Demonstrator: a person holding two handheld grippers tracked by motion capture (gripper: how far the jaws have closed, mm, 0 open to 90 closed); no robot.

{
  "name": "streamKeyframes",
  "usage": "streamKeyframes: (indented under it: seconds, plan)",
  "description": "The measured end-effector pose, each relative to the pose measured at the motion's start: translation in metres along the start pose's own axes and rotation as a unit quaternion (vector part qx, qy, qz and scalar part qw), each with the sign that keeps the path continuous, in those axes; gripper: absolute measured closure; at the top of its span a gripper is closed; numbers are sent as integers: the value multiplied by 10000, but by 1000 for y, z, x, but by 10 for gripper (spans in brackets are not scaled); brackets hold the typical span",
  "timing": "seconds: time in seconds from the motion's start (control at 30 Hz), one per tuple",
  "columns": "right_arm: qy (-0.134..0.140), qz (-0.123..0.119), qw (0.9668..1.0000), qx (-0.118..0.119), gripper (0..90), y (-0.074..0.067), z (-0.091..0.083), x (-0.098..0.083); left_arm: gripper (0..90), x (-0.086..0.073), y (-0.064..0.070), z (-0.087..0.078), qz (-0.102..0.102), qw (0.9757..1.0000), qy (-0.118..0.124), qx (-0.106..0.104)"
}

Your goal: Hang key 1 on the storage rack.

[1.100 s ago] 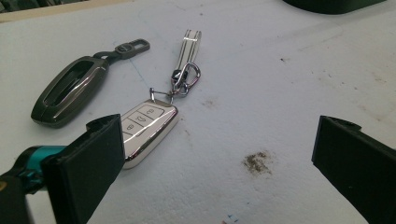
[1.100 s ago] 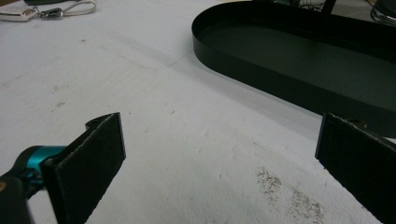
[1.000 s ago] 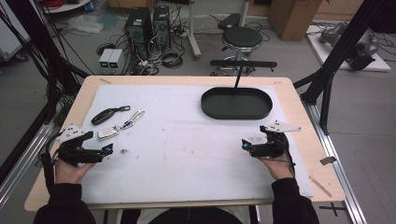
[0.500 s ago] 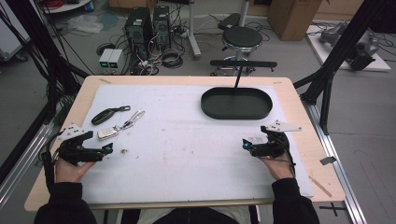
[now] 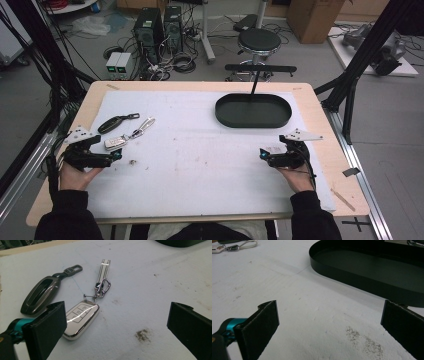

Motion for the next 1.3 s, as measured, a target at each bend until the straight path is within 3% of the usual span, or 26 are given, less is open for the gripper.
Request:
streamKeyframes:
  seconds: [0.43,0.6,0.9,1.3]
  plan:
    - [59,11,10000,-43,8,2,-2,1,31,31,-4,2,333,9992,-204,57]
    - [29,-4,10000,-87,8,1,-2,0,31,42,-5,8,419,9984,-372,-18]
    - [25,-9,9999,-107,8,1,-3,0,31,63,-12,27,380,9974,-594,-151]
    - [-70,-105,9998,-121,8,0,0,-2,31,87,-10,67,512,9903,-1194,-499]
Point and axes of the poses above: each handheld gripper's, and its own axes: z roughly forward along the jaws, x roughly out of its top, y roughly to its right, the point moved 8 cm from there along z, roughly forward along the jaws, and after that the axes turned 12 degrees about -y, right-handed, at the moved point
